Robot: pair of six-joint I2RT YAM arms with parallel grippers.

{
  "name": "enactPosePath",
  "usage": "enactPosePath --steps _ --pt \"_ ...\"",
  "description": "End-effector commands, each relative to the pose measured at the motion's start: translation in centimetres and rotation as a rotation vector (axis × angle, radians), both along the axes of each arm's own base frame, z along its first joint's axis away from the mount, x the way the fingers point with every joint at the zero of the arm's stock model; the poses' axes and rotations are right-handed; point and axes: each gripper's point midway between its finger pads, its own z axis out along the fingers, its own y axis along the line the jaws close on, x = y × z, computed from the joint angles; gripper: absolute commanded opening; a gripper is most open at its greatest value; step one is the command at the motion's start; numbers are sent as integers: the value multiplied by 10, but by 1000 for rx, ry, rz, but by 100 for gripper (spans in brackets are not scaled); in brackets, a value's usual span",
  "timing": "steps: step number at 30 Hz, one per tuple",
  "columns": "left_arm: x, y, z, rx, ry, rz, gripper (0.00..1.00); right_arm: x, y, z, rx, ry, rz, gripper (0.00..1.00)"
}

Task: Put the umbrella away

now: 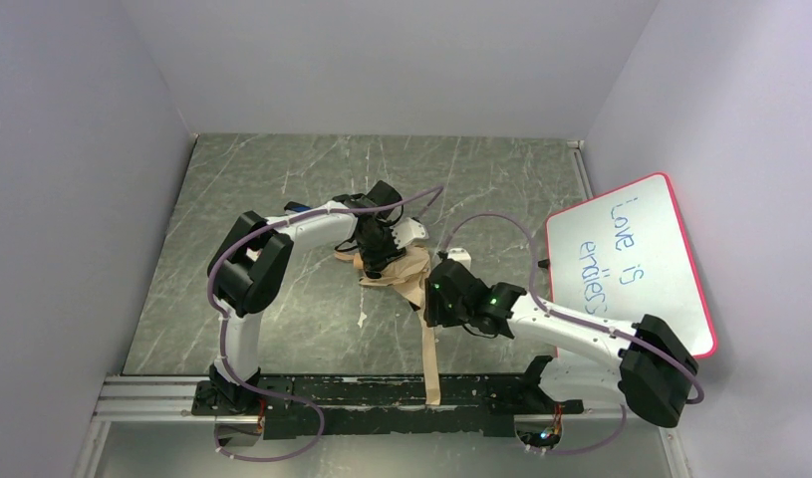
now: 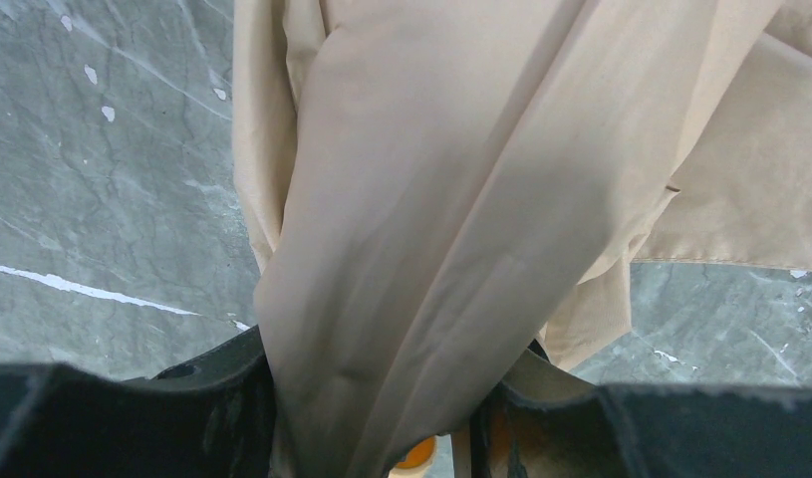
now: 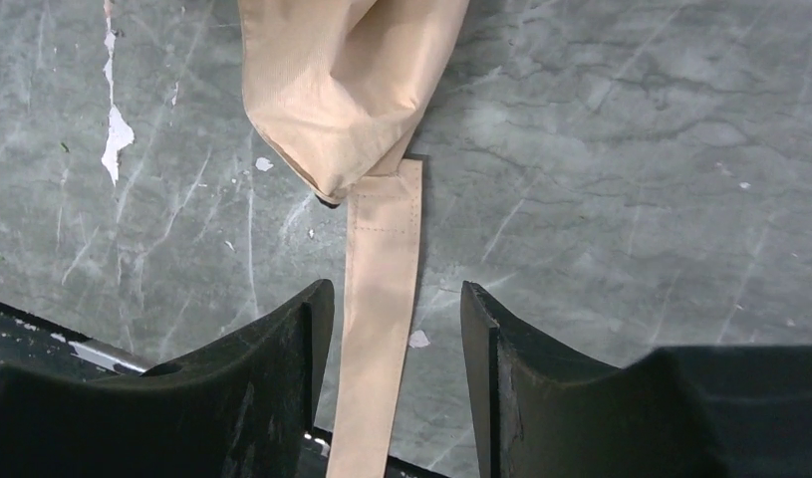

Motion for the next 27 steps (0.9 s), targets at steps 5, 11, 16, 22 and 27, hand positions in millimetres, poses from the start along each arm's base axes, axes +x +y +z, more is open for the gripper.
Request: enactPosePath --steps 5,11,16,22,27 --pt "11 34 -31 167 -54 41 5 8 16 -16 56 19 53 54" --pt "11 33 -32 170 -51 37 5 14 14 -30 1 22 50 54" --pt "11 34 -32 173 -50 36 5 14 13 -43 -32 41 57 53" --pt "11 34 -32 173 -51 35 5 17 14 -50 -57 44 76 51" --pt "11 33 -31 173 -52 32 5 22 9 -57 -106 34 71 50"
